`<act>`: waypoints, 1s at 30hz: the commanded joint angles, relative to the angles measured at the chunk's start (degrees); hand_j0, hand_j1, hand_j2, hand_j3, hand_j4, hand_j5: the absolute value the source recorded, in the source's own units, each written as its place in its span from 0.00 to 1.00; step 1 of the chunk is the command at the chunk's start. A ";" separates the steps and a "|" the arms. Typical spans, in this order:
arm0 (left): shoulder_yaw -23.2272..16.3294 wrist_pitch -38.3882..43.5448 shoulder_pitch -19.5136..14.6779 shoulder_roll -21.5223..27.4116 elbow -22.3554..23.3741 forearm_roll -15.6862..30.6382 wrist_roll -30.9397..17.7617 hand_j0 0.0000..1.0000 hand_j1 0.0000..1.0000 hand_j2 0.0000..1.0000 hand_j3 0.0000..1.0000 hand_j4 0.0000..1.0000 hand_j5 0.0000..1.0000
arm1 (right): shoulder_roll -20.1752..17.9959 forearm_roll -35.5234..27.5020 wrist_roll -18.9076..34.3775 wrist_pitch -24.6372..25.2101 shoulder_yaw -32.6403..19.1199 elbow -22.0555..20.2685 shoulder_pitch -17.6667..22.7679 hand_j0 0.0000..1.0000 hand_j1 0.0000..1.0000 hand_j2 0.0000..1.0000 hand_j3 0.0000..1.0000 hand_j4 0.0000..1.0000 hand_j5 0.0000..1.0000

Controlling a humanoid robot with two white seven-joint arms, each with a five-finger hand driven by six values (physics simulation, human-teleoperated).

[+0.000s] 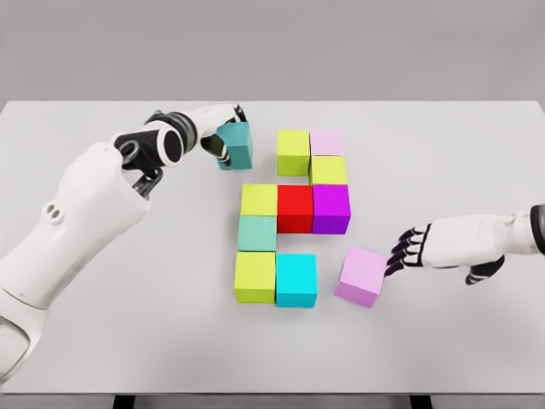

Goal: Assemble the squares on the desktop into the number 2

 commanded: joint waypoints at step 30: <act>0.20 -0.15 0.09 -5.18 3.08 -4.40 0.10 0.43 0.43 0.43 0.43 0.43 0.43 | 5.22 -6.50 -0.01 0.12 -2.38 0.76 -0.44 1.00 1.00 1.00 1.00 1.00 1.00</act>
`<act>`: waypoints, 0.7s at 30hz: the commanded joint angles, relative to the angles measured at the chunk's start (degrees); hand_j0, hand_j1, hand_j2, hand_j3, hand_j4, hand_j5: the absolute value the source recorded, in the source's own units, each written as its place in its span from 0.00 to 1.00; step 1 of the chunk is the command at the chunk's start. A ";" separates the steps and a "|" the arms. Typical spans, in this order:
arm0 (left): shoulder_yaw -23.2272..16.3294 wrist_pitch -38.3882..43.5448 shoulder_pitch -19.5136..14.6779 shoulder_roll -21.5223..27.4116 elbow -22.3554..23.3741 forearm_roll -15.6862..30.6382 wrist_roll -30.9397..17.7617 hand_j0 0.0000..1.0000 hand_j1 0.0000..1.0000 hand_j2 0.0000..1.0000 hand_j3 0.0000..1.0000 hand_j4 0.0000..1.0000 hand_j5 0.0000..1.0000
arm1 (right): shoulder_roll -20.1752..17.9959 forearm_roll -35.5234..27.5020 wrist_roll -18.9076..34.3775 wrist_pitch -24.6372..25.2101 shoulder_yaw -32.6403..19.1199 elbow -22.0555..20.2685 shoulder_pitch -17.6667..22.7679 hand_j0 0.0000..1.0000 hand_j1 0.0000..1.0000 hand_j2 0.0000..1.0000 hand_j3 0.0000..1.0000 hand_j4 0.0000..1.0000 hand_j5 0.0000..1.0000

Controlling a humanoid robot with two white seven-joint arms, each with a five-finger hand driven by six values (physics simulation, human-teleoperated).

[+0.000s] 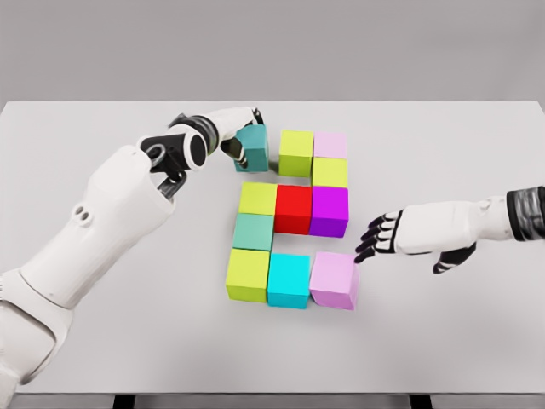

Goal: Assemble the squares on the desktop into the number 2

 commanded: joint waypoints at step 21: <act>-0.25 -0.78 0.00 -1.02 0.40 -1.75 0.10 0.43 0.43 0.43 0.43 0.43 0.43 | -6.28 -1.79 -0.02 0.13 -0.98 0.55 1.05 1.00 1.00 1.00 1.00 1.00 1.00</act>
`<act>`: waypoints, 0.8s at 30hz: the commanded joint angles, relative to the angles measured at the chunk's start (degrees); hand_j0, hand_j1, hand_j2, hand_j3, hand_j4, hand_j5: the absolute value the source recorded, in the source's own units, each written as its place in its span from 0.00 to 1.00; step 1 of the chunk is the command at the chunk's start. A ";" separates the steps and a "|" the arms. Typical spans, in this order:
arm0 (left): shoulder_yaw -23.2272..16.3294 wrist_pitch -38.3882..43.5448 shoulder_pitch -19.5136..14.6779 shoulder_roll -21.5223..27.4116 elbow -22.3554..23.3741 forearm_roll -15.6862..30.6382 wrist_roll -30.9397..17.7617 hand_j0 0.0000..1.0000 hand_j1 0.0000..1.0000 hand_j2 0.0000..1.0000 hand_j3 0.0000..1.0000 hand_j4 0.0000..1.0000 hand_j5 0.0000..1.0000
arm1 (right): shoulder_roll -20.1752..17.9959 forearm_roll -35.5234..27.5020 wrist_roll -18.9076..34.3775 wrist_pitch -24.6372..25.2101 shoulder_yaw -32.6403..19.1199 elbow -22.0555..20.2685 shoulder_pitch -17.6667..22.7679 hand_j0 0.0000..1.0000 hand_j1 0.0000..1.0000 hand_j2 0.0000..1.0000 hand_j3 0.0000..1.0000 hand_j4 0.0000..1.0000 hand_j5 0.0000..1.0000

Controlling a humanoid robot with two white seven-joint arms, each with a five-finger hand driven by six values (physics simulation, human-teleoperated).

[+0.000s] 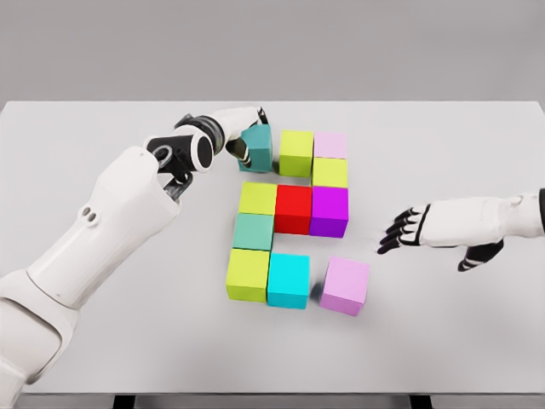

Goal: Assemble the squares on the desktop into the number 2

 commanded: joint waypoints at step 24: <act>-0.06 -0.68 0.35 -1.29 0.03 -1.77 0.10 0.43 0.43 0.43 0.43 0.43 0.43 | 4.89 2.60 -0.02 0.13 7.32 0.81 -0.88 1.00 1.00 1.00 1.00 1.00 1.00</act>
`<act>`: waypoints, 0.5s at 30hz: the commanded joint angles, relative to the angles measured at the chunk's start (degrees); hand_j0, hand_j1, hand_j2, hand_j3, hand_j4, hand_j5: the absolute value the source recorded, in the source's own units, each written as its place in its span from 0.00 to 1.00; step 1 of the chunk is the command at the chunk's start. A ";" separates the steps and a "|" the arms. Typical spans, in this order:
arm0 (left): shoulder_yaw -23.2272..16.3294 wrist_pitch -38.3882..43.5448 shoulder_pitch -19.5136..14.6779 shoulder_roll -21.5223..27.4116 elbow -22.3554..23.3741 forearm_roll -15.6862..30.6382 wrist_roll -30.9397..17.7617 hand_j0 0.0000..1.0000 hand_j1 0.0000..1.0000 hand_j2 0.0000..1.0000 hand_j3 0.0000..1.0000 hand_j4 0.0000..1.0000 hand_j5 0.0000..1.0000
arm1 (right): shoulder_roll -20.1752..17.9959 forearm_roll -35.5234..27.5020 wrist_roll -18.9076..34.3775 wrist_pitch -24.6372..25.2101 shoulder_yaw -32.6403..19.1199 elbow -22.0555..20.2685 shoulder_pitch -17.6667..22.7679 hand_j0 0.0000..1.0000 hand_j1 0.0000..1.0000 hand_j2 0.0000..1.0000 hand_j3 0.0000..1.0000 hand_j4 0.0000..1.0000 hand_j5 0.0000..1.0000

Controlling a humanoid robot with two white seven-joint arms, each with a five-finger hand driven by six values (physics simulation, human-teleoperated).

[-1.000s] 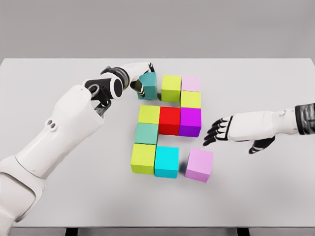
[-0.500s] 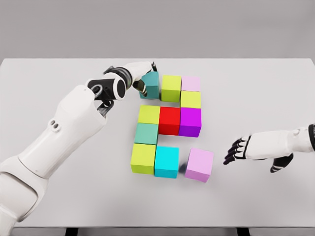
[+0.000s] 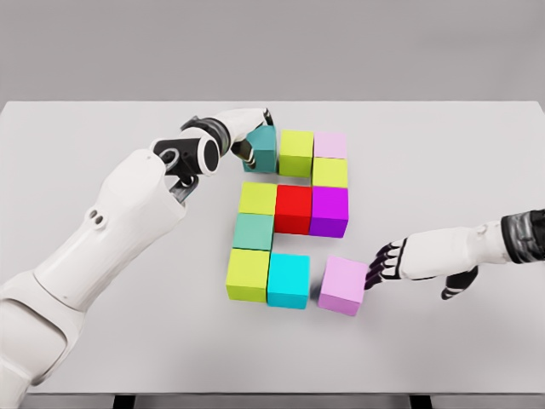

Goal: Assemble the squares on the desktop into the number 2

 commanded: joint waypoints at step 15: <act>0.02 -0.29 0.26 -0.37 -0.09 -0.71 0.10 0.72 0.72 0.72 0.72 0.72 0.72 | 1.93 -0.25 -0.01 0.12 -0.46 1.82 -0.79 1.00 1.00 1.00 1.00 1.00 1.00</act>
